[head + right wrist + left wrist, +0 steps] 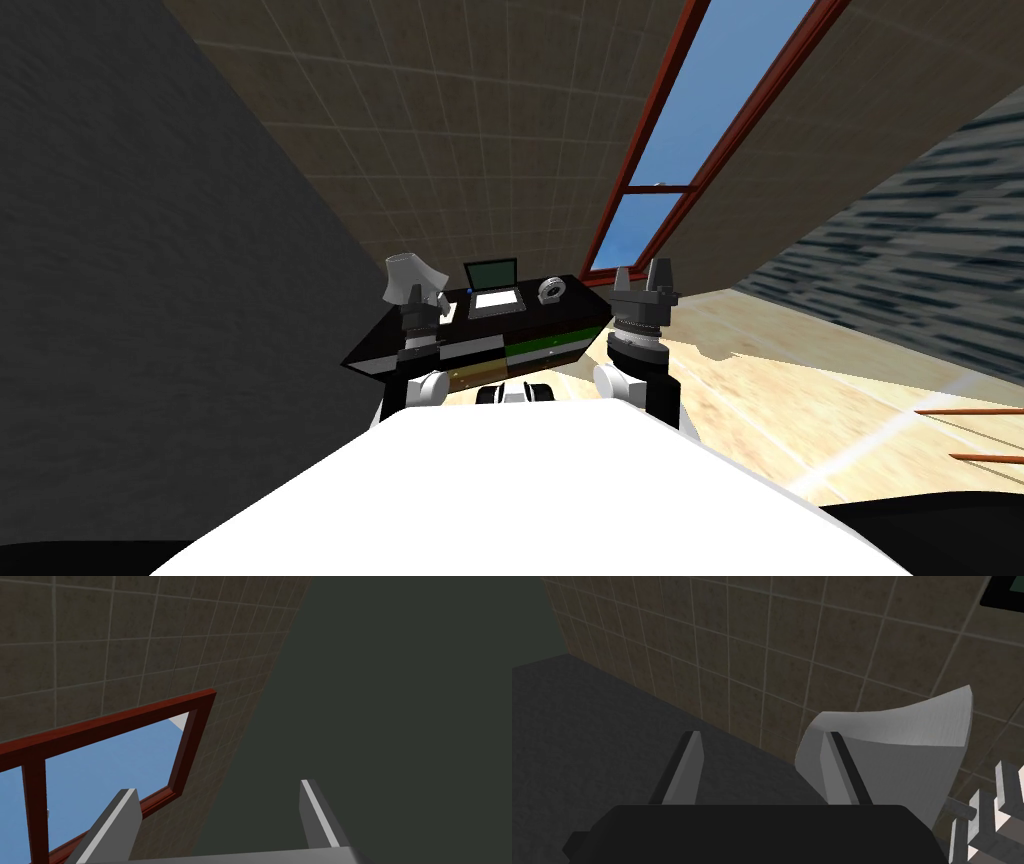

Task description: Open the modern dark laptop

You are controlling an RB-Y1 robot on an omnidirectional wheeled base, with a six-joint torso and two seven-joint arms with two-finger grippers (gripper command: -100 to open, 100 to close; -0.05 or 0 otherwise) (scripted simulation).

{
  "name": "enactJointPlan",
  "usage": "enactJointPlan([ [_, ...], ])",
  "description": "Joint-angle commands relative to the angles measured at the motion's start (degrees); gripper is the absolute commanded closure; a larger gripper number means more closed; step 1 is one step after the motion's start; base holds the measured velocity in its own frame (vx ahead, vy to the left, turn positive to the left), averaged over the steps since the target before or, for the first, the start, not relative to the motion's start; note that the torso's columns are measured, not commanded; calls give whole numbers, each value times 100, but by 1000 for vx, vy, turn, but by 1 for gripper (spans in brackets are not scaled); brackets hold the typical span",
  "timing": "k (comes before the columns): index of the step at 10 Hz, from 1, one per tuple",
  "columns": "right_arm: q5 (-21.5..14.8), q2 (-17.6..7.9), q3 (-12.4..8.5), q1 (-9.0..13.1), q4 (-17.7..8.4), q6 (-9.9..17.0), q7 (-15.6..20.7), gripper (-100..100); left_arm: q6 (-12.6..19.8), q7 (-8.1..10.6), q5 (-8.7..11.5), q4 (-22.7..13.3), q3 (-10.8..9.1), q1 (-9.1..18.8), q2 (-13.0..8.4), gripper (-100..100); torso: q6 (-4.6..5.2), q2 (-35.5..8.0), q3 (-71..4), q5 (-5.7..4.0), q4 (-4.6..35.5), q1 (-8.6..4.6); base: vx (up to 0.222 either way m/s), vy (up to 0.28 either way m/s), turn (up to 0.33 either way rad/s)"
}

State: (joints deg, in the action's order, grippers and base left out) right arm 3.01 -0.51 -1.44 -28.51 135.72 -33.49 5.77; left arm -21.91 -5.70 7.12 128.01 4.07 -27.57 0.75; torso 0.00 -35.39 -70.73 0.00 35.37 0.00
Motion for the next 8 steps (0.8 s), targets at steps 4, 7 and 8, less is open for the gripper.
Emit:
enactJointPlan([
  [4,0,0,0,-1,-3,1,0,0,142,-44,14,-411,-41,387,-501,-100,0,-682,-1379,0,684,-1,6,-9,2],
  [7,0,0,0,-1,-3,1,0,0,293,-92,29,-841,-85,799,-744,-100,0,-689,-1384,0,691,-1,11,-13,4],
  [8,0,0,0,-1,-3,1,0,0,353,-111,35,-1013,-102,963,-812,-100,0,-689,-1384,0,691,0,16,-16,4],
])
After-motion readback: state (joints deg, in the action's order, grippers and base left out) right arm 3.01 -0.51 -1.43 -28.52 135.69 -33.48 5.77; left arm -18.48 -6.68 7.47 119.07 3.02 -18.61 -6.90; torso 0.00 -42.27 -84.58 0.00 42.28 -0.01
